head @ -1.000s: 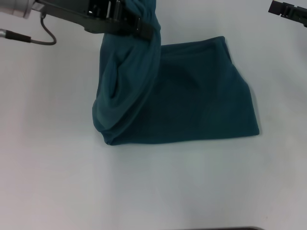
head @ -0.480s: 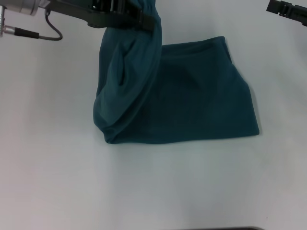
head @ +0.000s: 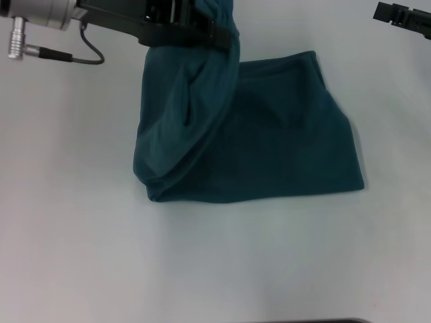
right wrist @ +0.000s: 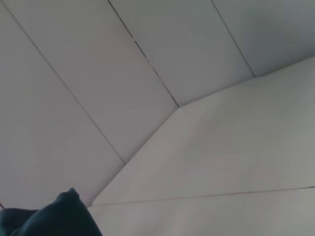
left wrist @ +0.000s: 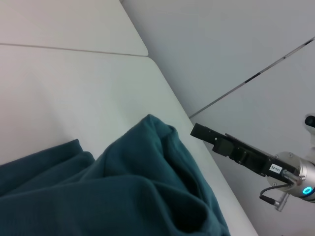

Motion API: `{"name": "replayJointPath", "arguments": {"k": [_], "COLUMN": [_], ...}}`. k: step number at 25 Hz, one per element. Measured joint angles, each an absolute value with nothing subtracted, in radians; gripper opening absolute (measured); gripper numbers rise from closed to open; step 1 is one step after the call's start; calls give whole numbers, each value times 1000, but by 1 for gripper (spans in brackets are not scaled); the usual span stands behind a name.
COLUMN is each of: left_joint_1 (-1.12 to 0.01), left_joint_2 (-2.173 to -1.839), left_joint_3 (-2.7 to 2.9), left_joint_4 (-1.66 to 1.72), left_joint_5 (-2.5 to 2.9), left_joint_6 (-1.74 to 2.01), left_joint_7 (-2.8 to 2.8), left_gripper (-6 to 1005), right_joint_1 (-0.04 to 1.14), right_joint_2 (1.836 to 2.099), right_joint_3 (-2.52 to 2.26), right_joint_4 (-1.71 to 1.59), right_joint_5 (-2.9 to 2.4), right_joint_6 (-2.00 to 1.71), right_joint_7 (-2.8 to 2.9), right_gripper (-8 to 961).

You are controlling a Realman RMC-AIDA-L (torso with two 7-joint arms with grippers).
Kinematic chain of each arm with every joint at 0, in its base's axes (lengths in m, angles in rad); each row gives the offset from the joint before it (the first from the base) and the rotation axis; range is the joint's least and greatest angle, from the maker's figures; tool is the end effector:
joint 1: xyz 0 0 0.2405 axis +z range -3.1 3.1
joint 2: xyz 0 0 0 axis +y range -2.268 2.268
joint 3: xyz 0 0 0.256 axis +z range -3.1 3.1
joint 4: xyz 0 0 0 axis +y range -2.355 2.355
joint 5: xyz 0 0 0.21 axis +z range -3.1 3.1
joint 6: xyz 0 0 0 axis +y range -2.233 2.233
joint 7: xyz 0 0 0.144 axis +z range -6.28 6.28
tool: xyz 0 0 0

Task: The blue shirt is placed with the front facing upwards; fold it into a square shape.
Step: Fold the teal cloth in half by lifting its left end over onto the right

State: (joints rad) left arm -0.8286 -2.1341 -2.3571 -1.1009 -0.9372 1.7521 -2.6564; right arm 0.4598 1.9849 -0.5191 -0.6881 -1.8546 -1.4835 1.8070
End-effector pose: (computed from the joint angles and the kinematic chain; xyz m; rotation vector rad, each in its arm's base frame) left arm -0.1146 0.3763 0.0267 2.6686 1.5392 0.4310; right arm 0.3045 0.3453 0.0832 -2.2145 1.1724 0.9401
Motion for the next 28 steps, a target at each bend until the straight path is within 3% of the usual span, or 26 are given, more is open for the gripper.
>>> {"name": "replayJointPath", "arguments": {"k": [8,28], "left_joint_1": [-844,-871], "left_joint_2": [-2157,-2165], "left_joint_3": [-2335,-2193], "left_joint_4": [-1032,-882], "left_joint_5": [-939,-1021], "left_joint_6": [1686,1483], "left_joint_7": [-2633,-2606], "left_gripper": [57,58], "right_joint_1": [457,459], "right_joint_2": [1983,1972], "right_joint_3": [-529,-554], "right_joint_4": [-687,-687], "right_joint_5": [-1855,-1856], "right_joint_6": [-1483,-1486], "right_joint_7": [1807,1807], "right_gripper": [710,710]}}
